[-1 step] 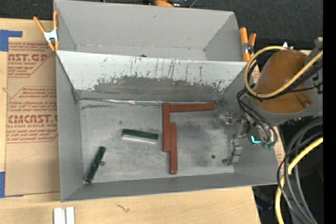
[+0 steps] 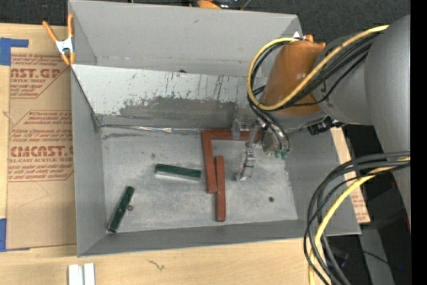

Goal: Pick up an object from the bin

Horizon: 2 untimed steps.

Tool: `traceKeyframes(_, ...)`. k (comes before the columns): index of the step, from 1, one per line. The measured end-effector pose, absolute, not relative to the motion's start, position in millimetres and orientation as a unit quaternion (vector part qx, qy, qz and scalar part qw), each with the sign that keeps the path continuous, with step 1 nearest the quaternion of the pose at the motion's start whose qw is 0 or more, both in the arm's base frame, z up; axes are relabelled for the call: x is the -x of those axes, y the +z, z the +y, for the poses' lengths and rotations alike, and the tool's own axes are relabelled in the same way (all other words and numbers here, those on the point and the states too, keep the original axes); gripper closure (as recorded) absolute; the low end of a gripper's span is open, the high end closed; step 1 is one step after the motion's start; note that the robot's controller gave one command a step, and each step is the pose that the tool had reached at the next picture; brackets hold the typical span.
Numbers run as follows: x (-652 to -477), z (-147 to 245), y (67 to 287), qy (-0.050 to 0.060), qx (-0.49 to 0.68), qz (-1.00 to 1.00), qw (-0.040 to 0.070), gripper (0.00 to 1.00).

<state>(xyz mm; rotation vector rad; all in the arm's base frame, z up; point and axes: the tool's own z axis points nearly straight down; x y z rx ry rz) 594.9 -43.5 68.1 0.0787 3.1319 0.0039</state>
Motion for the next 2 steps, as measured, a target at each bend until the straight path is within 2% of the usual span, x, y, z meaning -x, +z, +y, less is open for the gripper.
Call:
traceKeyframes(1, -559.2, 72, 100, 0.002, 0.113, 0.994, 0.001, 0.00)
traceKeyframes(2, -567.5, 107, 100, 0.001, 0.007, 1.000, 0.001, 0.00)
